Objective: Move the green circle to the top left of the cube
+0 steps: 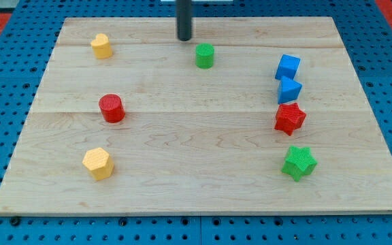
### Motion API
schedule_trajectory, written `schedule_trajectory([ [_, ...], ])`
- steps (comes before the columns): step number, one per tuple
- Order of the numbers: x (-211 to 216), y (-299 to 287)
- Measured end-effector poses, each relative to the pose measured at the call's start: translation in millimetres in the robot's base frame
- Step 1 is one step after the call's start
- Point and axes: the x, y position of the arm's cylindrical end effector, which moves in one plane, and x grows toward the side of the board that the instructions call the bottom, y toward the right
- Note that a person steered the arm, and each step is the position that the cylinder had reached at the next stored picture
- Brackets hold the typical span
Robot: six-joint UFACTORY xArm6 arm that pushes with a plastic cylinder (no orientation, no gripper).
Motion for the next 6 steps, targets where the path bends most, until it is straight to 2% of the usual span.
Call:
schedule_trajectory([
  [1,53.4,8.7],
  [3,65.3,136.9],
  [5,43.6,98.8],
  [6,29.0,61.7],
])
